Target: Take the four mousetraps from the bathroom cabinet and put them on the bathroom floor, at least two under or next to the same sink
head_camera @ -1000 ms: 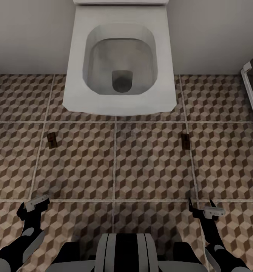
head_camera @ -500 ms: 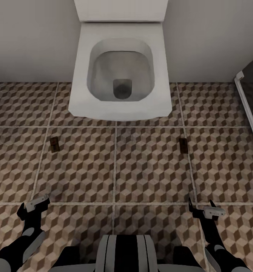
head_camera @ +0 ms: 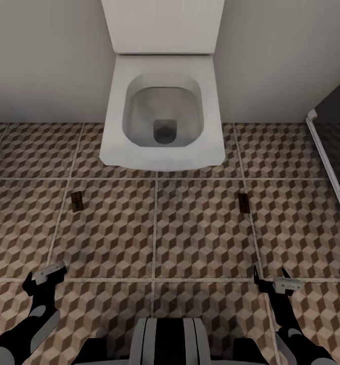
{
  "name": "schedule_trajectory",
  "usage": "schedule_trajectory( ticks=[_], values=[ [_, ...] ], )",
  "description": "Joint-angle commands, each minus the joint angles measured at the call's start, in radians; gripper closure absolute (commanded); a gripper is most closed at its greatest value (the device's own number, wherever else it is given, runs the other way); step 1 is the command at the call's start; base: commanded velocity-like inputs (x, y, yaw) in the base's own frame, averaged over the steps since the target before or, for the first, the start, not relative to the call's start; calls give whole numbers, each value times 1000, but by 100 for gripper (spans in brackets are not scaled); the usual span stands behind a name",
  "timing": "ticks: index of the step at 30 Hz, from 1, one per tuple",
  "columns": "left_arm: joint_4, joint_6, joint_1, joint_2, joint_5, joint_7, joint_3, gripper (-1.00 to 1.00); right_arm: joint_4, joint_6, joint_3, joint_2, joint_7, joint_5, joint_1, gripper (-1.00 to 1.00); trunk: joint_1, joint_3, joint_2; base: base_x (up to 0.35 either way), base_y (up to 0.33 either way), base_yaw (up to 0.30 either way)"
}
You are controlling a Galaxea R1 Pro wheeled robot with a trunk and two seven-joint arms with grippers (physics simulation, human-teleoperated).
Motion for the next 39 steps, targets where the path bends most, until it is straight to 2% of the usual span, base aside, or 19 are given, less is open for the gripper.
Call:
schedule_trajectory(
  ticks=[1, 39],
  values=[
    [0, -4, -1, 1, 5, 8, -8, -100, 0, -3, 7, -1, -2, -9, 0, -100, -1, 3, 0, 0, 0, 0],
    [0, -4, -1, 0, 5, 5, -10, -100, 0, -1, 7, -1, -2, -9, 0, -100, -18, 150, 9, 0, 0, 0]
  ],
)
